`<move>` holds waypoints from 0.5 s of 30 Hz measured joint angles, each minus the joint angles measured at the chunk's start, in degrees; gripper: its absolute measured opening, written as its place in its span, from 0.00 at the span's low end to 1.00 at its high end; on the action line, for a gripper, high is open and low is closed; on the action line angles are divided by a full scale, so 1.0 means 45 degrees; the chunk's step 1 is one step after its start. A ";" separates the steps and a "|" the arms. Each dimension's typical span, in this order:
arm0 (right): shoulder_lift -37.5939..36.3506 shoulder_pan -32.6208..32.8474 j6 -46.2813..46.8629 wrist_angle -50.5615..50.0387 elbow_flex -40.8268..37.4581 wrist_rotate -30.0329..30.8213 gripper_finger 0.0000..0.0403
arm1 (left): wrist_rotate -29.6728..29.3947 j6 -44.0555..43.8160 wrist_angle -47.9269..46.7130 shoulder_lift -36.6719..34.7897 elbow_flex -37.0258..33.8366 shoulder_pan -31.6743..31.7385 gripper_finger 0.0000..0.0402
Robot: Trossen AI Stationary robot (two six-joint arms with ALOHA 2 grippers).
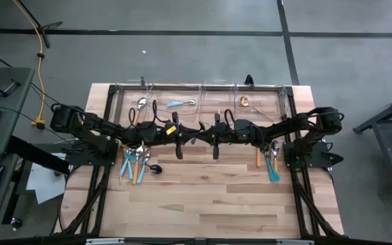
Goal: Sort silverware by color (type)
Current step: Put the black spoon into the middle right transparent bin
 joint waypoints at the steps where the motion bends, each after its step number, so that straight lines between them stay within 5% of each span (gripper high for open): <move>1: -0.0029 0.0000 -0.0001 -0.0040 -0.0006 0.0001 0.01 | 0.0000 -0.0001 -0.0036 -0.0001 0.0000 0.0000 0.09; 15: -0.1824 -0.0010 -0.0567 -0.1912 -0.0825 0.2105 0.00 | -0.0769 -0.0166 -0.4124 -0.2234 -0.0005 0.0000 0.27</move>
